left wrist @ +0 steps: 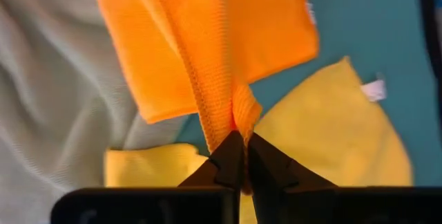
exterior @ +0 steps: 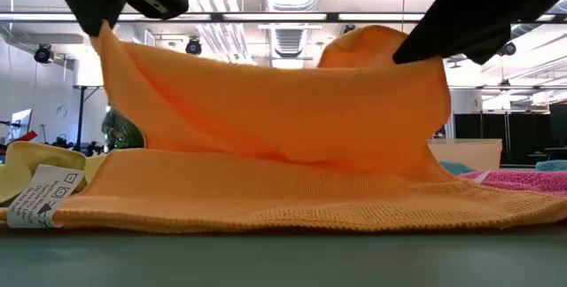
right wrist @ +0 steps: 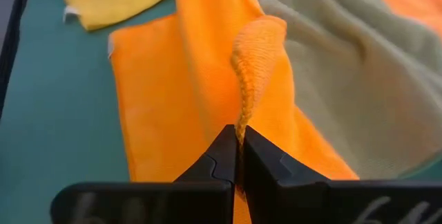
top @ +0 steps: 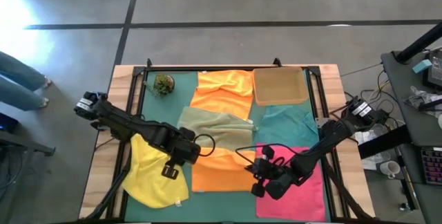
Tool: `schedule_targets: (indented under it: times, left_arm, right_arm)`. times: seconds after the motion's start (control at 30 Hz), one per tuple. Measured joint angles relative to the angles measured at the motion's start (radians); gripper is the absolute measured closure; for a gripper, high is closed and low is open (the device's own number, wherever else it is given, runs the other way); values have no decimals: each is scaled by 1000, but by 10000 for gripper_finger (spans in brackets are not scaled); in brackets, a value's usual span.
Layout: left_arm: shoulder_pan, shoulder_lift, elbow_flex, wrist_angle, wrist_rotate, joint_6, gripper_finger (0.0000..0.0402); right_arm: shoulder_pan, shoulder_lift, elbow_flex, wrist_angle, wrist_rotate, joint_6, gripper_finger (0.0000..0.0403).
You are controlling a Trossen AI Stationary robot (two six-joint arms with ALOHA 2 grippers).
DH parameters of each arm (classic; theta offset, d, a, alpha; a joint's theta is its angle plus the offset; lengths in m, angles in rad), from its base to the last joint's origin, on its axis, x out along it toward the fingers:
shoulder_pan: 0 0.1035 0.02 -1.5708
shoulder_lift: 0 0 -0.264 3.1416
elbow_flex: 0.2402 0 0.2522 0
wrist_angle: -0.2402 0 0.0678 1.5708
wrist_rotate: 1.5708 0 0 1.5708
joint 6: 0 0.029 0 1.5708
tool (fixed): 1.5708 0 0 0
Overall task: Fold microfiber towels
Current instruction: Fold the bottom orange towel
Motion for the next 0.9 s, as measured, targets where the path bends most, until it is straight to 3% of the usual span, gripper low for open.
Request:
schedule_targets:
  times: [0.2, 0.47, 0.9]
  left_arm:
    - [-1, 0, 0, 0, 42, -1, 332]
    - [1, 0, 0, -1, 42, -130, 247]
    - [1, 0, 0, -1, 41, -210, 237]
  right_arm:
    - [12, 0, -12, 1, -10, 0, 394]
    - [24, 0, -42, 2, -126, 0, 394]
    - [45, 1, -54, -6, -157, -33, 386]
